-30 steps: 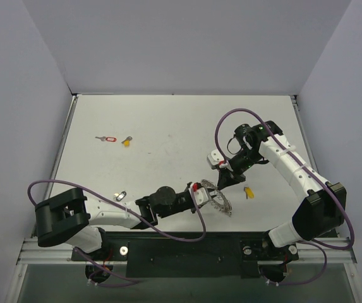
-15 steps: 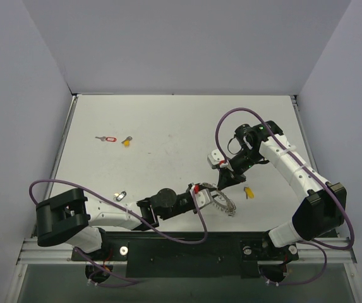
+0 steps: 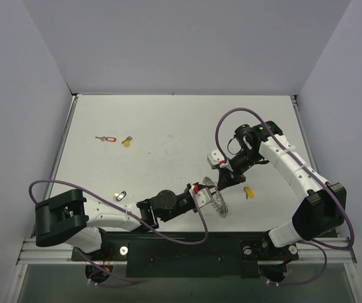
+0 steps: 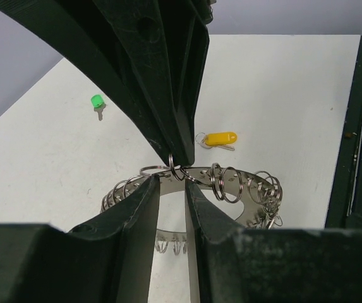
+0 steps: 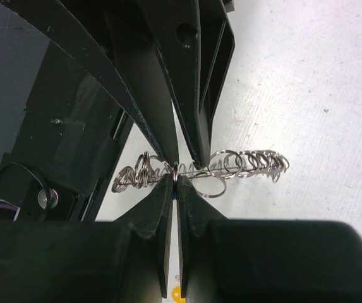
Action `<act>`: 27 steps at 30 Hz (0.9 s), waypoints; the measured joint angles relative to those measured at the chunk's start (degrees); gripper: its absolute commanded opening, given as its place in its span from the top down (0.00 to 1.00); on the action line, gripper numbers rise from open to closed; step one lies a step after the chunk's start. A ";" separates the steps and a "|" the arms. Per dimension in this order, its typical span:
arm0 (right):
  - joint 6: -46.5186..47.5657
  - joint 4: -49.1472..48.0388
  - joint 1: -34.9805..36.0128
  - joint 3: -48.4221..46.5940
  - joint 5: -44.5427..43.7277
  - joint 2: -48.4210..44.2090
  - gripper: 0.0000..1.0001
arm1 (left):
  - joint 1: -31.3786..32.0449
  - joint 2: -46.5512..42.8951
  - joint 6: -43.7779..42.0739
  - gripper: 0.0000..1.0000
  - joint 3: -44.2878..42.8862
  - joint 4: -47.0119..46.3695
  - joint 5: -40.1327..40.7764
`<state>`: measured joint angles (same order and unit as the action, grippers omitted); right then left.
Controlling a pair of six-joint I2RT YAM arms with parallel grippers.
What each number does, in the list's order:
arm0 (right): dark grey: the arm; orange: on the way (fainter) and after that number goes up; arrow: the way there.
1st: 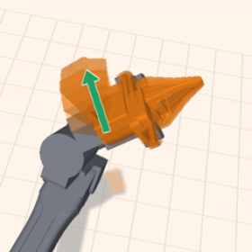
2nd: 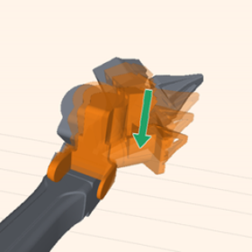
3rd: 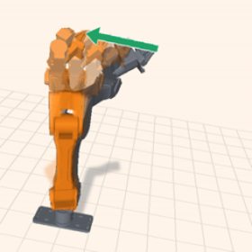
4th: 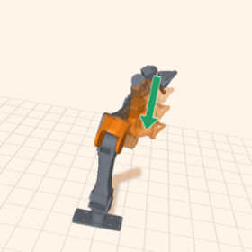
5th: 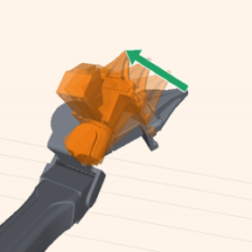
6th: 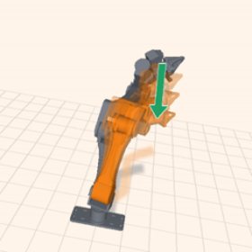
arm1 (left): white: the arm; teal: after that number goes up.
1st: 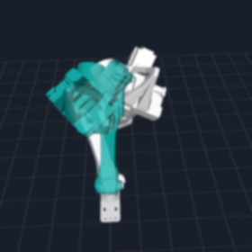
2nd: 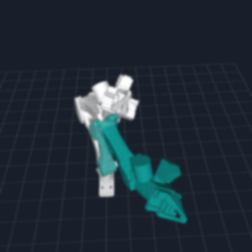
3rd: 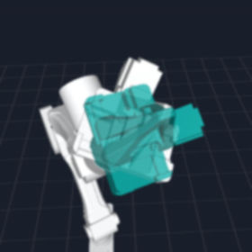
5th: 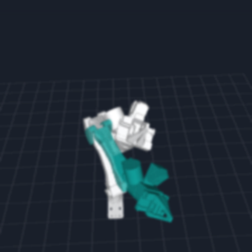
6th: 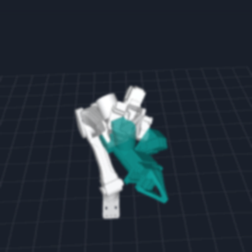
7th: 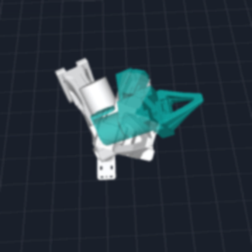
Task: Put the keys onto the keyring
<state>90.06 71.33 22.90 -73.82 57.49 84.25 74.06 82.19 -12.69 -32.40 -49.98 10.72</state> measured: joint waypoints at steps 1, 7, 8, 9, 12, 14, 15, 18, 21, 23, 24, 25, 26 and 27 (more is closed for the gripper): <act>0.00 0.00 0.00 0.02 0.02 0.00 1.00 | 0.02 -0.11 0.02 0.67 0.00 0.07 0.20; 0.02 -0.02 0.07 0.07 0.44 0.00 1.00 | 0.09 -2.34 0.37 0.67 0.11 1.53 1.11; 0.02 -0.02 0.07 0.07 0.44 0.00 1.00 | 0.09 -2.67 0.37 0.67 0.13 1.70 1.29; 0.02 0.00 0.07 0.09 0.44 0.00 1.00 | 0.11 -2.97 0.33 0.67 0.13 1.73 1.44; 0.02 0.02 0.07 0.09 0.44 0.00 1.00 | 0.13 -3.41 0.02 0.67 0.13 1.73 1.84; 0.02 0.02 0.07 0.09 0.46 0.00 1.00 | 0.11 -3.41 -0.28 0.67 0.13 1.86 2.14; 0.02 0.02 0.07 0.09 0.44 0.00 1.00 | 0.11 -3.37 -0.42 0.67 0.11 1.86 2.16; 0.04 0.02 0.07 0.09 0.39 0.00 1.00 | 0.13 -2.95 -0.90 0.67 0.00 1.86 2.14; 0.04 0.00 0.04 0.13 0.20 0.00 1.00 | 0.11 -2.36 -1.29 0.67 -0.22 2.21 2.10; 0.04 0.02 0.07 0.13 0.17 0.00 1.00 | 0.11 -2.32 -1.44 0.67 -0.22 2.32 1.92; 0.04 0.02 0.07 0.13 0.15 0.00 1.00 | 0.11 -2.25 -1.51 0.67 -0.24 2.32 1.86; 0.04 0.02 0.07 0.13 0.11 0.00 1.00 | 0.11 -2.14 -1.55 0.67 -0.31 2.34 1.84; 0.04 0.02 0.07 0.13 0.00 0.00 1.00 | 0.11 -1.99 -1.60 0.67 -0.37 2.36 1.75; 0.04 0.02 0.07 0.13 -0.15 0.00 1.00 | 0.11 -1.75 -1.68 0.67 -0.50 2.38 1.60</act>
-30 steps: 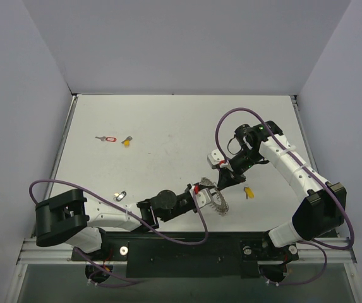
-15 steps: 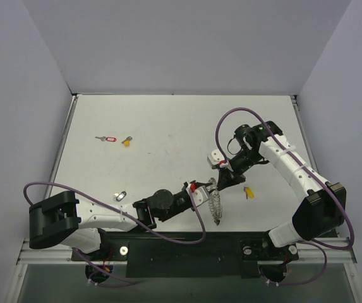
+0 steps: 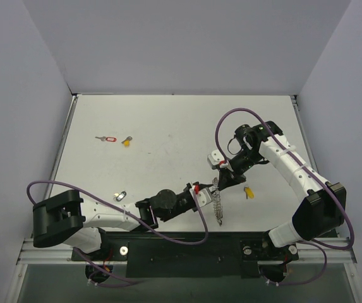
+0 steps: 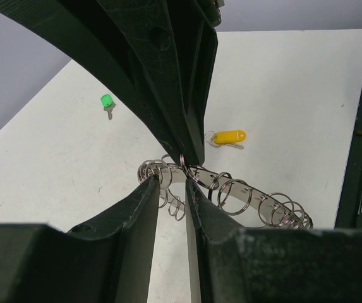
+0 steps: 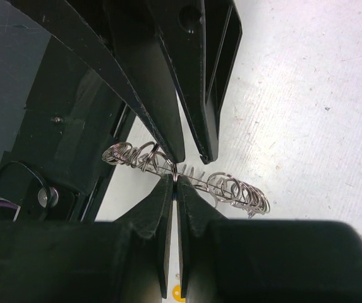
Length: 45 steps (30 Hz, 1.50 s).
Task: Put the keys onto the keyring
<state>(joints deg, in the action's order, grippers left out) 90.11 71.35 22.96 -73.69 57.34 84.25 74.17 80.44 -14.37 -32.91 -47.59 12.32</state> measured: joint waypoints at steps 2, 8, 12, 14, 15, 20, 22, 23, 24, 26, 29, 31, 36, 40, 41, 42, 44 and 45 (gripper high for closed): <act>0.00 0.00 0.00 0.02 -0.11 0.00 1.00 | 0.00 0.44 -0.13 0.67 -0.13 0.07 -0.33; 0.00 0.04 0.00 0.09 -0.07 0.00 1.00 | -0.02 1.55 -0.28 0.67 -0.70 0.26 -1.11; 0.00 0.09 0.00 0.13 -0.07 0.00 1.00 | -0.02 1.62 -0.26 0.67 -0.70 0.24 -1.40; 0.00 0.22 0.00 0.15 -0.09 0.00 1.00 | -0.02 1.79 -0.22 0.66 -0.76 0.22 -1.68; 0.00 0.24 0.00 0.15 -0.07 0.00 1.00 | -0.02 1.81 -0.22 0.66 -0.76 0.22 -1.73; -0.02 0.26 -0.02 0.17 -0.04 0.00 1.00 | -0.02 1.88 0.22 0.64 -0.79 0.20 -1.99; -0.02 0.24 -0.07 0.22 0.00 0.00 1.00 | -0.02 1.88 0.39 0.64 -0.79 0.09 -2.10; -0.07 0.20 -0.07 0.28 0.11 0.00 1.00 | -0.02 1.88 0.48 0.64 -0.79 -0.24 -2.10; -0.15 0.17 -0.07 0.42 0.20 0.00 1.00 | -0.02 1.88 0.68 0.63 -0.79 -0.52 -2.10; -0.52 -0.04 -0.07 0.76 0.35 0.00 1.00 | -0.02 1.86 1.14 0.63 -0.79 -0.83 -2.10; -1.46 -0.81 -0.09 1.22 0.46 0.00 1.00 | -0.13 1.44 3.15 0.61 -0.35 -1.05 -2.03; -1.77 -1.20 -0.17 1.55 0.68 0.00 1.00 | -0.46 -0.17 5.46 0.61 0.87 -1.07 -1.97; -2.27 -1.62 -0.17 1.84 0.81 0.00 1.00 | -3.19 -7.58 14.86 0.61 4.70 -0.68 -1.60; -2.60 -1.84 -0.39 1.86 0.87 0.00 1.00 | -5.09 -12.35 22.03 0.61 4.90 2.27 -0.66; -2.67 -1.88 -0.44 1.86 0.98 0.00 1.00 | -5.38 -13.53 23.78 0.61 4.92 3.41 -0.48; -2.73 -1.95 -0.50 1.90 1.05 0.00 1.00 | -5.68 -14.60 25.83 0.61 4.92 4.55 -0.33; -2.97 -2.03 -0.55 1.97 1.14 0.00 1.00 | -6.12 -16.46 30.08 0.61 4.85 7.54 0.04; -3.08 -2.08 -0.55 1.99 1.20 0.00 1.00 | -6.27 -17.16 32.46 0.61 4.79 9.27 0.31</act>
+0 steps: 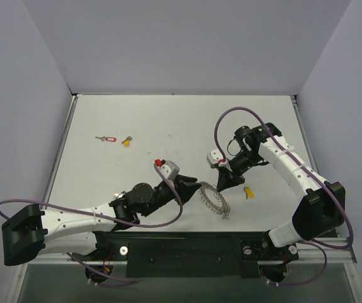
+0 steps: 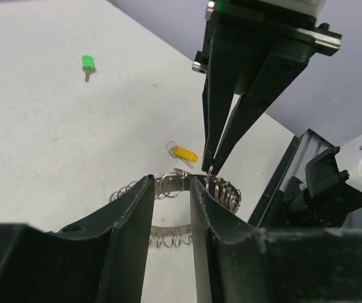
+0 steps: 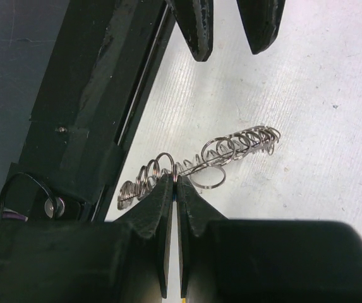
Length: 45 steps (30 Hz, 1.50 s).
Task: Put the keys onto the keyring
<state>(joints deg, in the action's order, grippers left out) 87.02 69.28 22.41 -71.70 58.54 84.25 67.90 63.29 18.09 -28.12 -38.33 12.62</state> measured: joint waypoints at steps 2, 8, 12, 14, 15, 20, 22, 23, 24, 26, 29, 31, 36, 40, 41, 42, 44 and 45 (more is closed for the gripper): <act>-0.02 -0.07 0.00 0.04 0.02 0.02 1.00 | -0.22 -0.55 4.13 0.61 -0.15 2.58 0.02; -0.07 -0.13 0.00 0.04 0.02 0.07 1.00 | -0.31 2.05 17.20 0.61 0.17 1.27 -3.21; -0.13 -0.13 0.00 0.04 0.04 0.07 1.00 | -0.39 8.31 22.12 0.60 1.88 -6.69 -5.92; -0.17 -0.13 -0.13 0.04 0.07 0.07 1.00 | -0.52 11.52 23.34 0.60 2.05 -9.05 -7.37; -0.17 -0.13 -0.26 0.04 0.09 0.07 1.00 | -0.55 12.81 23.76 0.60 2.03 -10.03 -8.07; -0.20 -0.15 -0.63 0.04 0.33 0.07 1.00 | -0.85 15.74 24.61 0.59 2.03 -13.05 -10.14; -0.20 -0.15 -0.63 0.04 0.46 0.07 1.00 | -1.03 16.17 24.59 0.59 2.03 -13.92 -10.60; -0.20 -0.13 -0.63 0.04 0.46 0.07 1.00 | -1.16 16.39 24.59 0.59 2.03 -14.38 -10.80; -0.20 -0.15 -0.63 0.04 0.46 0.07 1.00 | -1.29 16.63 24.59 0.59 1.99 -14.82 -11.04; -0.20 -0.13 -0.63 0.04 0.46 0.07 1.00 | -1.38 17.40 24.59 0.58 1.77 -15.61 -11.26; -0.20 -0.13 -0.63 0.04 0.48 0.07 1.00 | -1.49 18.60 24.59 0.58 1.25 -15.93 -11.39; -0.20 -0.15 -0.63 0.04 0.48 0.07 1.00 | -1.57 19.21 24.59 0.57 0.90 -15.96 -11.34; -0.20 -0.13 -0.63 0.07 0.50 0.07 1.00 | -1.60 19.54 24.59 0.58 0.55 -16.02 -11.06; -0.20 -0.15 -0.63 0.17 0.57 0.07 1.00 | -1.60 20.85 24.98 0.60 -0.22 -16.98 -11.08; -0.20 -0.15 -0.63 0.24 0.63 0.07 1.00 | -1.60 21.24 25.11 0.62 -0.37 -17.25 -11.17; -0.20 -0.15 -0.63 0.33 0.79 0.07 1.00 | -1.60 21.62 25.24 0.63 -0.55 -17.46 -11.21; -0.20 -0.15 -0.63 0.42 0.87 0.07 1.00 | -1.60 22.21 25.40 0.66 -0.87 -17.88 -11.39; -0.20 -0.15 -0.63 0.42 0.87 0.07 1.00 | -1.60 22.51 25.57 0.68 -0.98 -18.25 -11.41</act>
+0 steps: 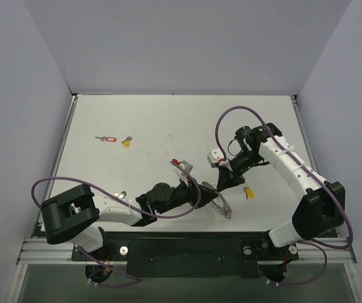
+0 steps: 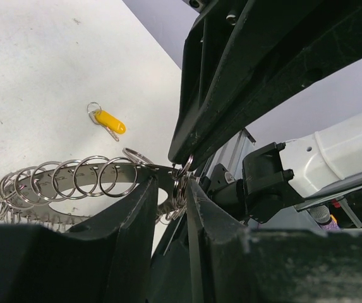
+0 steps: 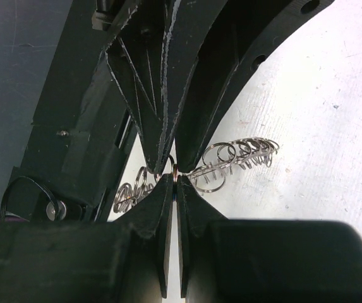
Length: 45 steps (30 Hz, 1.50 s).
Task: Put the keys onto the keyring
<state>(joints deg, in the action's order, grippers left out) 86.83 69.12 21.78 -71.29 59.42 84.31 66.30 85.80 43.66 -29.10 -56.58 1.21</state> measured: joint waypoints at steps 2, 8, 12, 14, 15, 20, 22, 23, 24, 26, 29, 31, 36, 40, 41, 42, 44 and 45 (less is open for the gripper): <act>0.00 0.00 0.00 0.04 0.02 0.00 1.00 | 0.00 0.37 0.28 0.76 -0.11 -0.42 -0.02; 0.00 -0.20 0.00 0.07 0.00 0.00 1.00 | 0.00 0.39 0.61 1.00 -0.31 -0.66 -0.22; 0.00 -0.24 -0.07 0.07 0.00 0.00 1.00 | -0.22 0.39 0.44 1.00 -0.31 -0.66 -0.46; 0.00 -0.42 -0.07 0.07 0.00 0.00 1.00 | -0.44 0.24 -0.26 1.00 -0.31 -0.55 -0.90; 0.00 -0.42 -0.07 0.07 0.09 0.00 1.00 | -0.48 -0.02 -0.90 1.00 -0.31 -0.22 -1.33; -0.57 -0.42 -0.04 0.07 0.70 0.00 0.78 | -0.57 -3.41 -6.34 1.00 -0.55 4.59 -3.43; -1.29 -0.52 -0.07 0.07 0.98 0.00 0.73 | -0.68 -4.70 -9.66 1.00 -1.75 8.85 -4.39; -1.86 -0.68 -0.11 0.07 1.16 0.00 0.73 | -0.72 -5.25 -11.43 1.00 -2.60 11.41 -5.01; -2.43 -0.90 -0.24 0.07 1.38 0.00 0.73 | -0.74 -5.73 -13.05 1.00 -3.34 13.57 -5.44; -3.80 -1.42 -0.48 0.07 1.77 0.00 0.73 | -0.76 -6.69 -15.98 1.00 -4.57 17.64 -6.29; -5.97 -2.54 -0.83 0.07 2.43 -0.02 0.71 | -0.74 -8.44 -20.70 1.00 -6.34 23.50 -7.37; -6.99 -3.08 -0.87 0.09 2.89 -0.09 0.69 | -0.74 -9.49 -23.78 1.00 -7.10 26.73 -7.63; -7.82 -3.91 -1.14 1.46 4.52 -1.14 0.69 | -0.79 -12.13 -32.44 1.00 -8.00 32.92 -7.80; -7.98 -4.11 -1.05 1.90 5.51 -1.25 0.69 | -0.79 -12.66 -37.44 1.00 -8.00 34.32 -8.07; -7.98 -4.20 -1.01 1.90 5.66 -1.25 0.70 | -0.79 -12.66 -38.40 1.00 -8.00 34.27 -8.15; -7.98 -4.26 -0.76 1.90 5.81 -1.25 0.70 | -0.79 -12.66 -39.08 1.00 -7.98 34.12 -8.20; -8.02 -4.37 -0.57 1.92 6.10 -1.25 0.70 | -0.79 -12.79 -40.15 1.00 -7.78 33.24 -8.33; -8.15 -4.44 -0.39 1.92 6.23 -1.25 0.71 | -0.79 -12.98 -40.50 1.00 -7.48 32.50 -8.35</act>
<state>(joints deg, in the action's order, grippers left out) 78.67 64.69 21.39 -69.36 65.65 83.07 65.52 72.82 3.16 -36.58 -24.08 -7.14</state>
